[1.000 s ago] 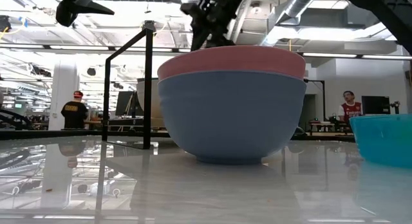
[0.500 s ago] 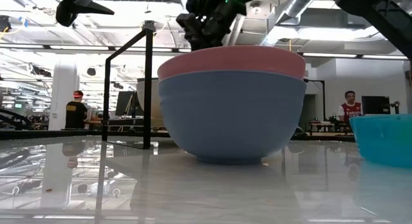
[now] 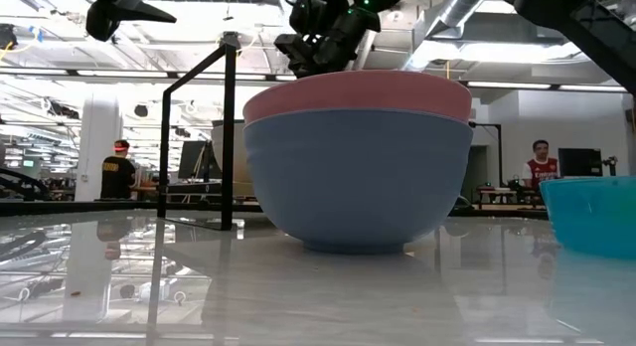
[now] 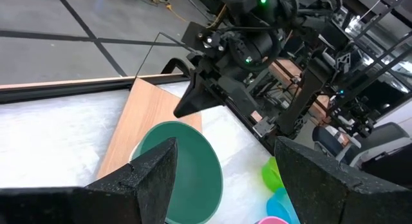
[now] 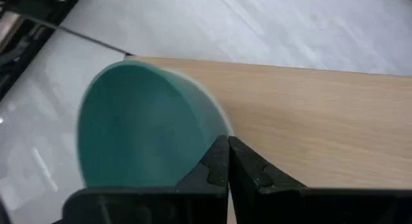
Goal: Place and stack bowls onto a shelf
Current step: Stack the dark green bowl on top of the white bowl on the shelf
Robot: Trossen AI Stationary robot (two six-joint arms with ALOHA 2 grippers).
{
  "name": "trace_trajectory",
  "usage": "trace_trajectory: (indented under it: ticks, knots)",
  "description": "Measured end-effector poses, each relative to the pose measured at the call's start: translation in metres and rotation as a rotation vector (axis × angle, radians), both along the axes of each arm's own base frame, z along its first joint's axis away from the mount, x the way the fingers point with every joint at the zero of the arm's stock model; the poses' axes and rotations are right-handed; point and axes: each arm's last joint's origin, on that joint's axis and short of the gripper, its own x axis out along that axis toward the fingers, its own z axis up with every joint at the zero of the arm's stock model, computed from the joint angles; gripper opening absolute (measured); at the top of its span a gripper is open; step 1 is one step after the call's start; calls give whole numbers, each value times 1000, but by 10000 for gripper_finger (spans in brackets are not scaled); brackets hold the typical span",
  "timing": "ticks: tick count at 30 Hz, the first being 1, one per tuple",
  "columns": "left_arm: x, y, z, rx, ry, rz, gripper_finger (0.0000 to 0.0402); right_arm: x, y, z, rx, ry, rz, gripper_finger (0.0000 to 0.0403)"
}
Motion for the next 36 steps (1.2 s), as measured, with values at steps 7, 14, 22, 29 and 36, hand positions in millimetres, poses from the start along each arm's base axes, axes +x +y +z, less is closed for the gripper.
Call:
trace_trajectory:
  ticks: [7, 14, 22, 29, 36]
  knots:
    - [0, 0, 0, 5, 3, 2, 245, 1, 0, 0, -17, -2, -8, 34]
    - [0, 0, 0, 1, 2, -3, 245, 3, 9, 15, -60, -71, 3, 24]
    - [0, 0, 0, 1, 2, -4, 245, 10, 11, -8, -40, 7, 20, 38]
    - [0, 0, 0, 1, 1, -5, 245, 12, 10, -9, -40, -6, 15, 36]
    - [1, -2, 0, -16, 6, -79, 245, 6, 41, 32, -80, -70, 104, 28]
